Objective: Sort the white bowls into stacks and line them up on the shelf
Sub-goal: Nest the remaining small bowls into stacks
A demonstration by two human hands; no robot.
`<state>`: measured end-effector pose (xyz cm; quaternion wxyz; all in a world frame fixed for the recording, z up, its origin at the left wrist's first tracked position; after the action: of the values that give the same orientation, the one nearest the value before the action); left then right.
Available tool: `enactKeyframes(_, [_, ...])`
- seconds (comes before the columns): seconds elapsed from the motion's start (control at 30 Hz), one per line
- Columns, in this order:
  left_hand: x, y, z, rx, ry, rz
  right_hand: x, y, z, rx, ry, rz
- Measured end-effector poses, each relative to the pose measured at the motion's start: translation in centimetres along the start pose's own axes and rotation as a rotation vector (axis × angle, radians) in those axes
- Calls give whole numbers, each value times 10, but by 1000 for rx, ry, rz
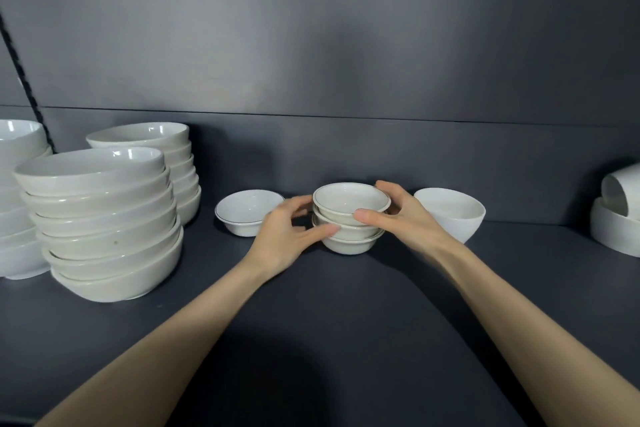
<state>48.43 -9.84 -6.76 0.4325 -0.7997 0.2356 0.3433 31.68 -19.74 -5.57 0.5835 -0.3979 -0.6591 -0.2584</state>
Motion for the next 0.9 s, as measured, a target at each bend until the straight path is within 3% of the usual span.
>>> enactKeyframes(0.17, [14,-50,-5,-294,-157,-301,-1,1,0,16,4,-15])
enactKeyframes(0.37, [50,-53,-5,-239,-393,-472,-1,4,2,29,1,-31])
enactKeyframes(0.53, [66,-51,-2,-198,-433,-305,1,6,4,40,-10,-47])
enactKeyframes(0.9, [63,-57,-3,-342,-397,-178,-4,6,6,64,51,1])
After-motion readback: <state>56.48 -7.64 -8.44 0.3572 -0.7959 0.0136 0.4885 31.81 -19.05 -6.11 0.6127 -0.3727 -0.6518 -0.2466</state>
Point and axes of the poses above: each hand's wrist, its own z-axis away from the middle knuckle, its own y-axis out of the palm, x = y × z, the point moved 6 cm from there along -z, towards the middle knuckle, and after that the axes turned 14 degrees about -z, right-handed, at the moved point
